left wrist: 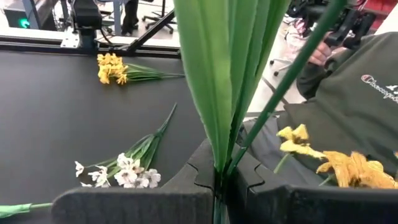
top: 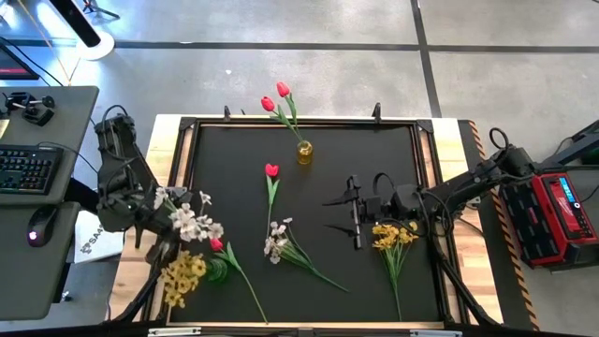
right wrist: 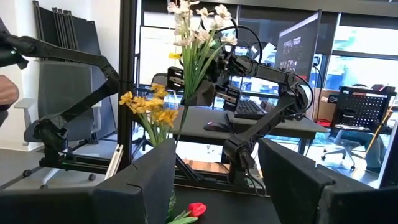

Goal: Sort flowers into vase by color
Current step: Put the white flowers into the green vase

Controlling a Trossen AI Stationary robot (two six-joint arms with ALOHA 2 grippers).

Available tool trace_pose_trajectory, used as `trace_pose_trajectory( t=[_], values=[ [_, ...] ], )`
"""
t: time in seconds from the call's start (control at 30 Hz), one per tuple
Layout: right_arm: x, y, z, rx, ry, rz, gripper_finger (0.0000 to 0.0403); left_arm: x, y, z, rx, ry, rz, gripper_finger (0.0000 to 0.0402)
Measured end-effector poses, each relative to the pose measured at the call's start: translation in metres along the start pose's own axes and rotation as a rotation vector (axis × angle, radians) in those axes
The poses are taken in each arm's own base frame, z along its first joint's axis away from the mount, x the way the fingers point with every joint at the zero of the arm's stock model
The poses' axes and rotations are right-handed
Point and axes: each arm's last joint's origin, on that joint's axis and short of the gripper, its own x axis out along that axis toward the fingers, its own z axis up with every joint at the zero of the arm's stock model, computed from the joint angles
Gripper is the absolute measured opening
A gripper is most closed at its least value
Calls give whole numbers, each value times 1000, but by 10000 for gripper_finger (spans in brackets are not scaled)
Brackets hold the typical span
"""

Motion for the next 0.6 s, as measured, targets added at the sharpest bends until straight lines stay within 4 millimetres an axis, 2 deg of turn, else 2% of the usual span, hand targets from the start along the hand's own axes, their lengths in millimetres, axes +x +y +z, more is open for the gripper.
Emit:
trace_pose_trajectory(
  t=[0.13,0.6],
  values=[
    [0,0,0,0,0,0,216,1,0,-2,-14,7,7,0],
    [0,0,-1,6,10,1,216,18,-2,-26,-80,0,39,0]
  ],
)
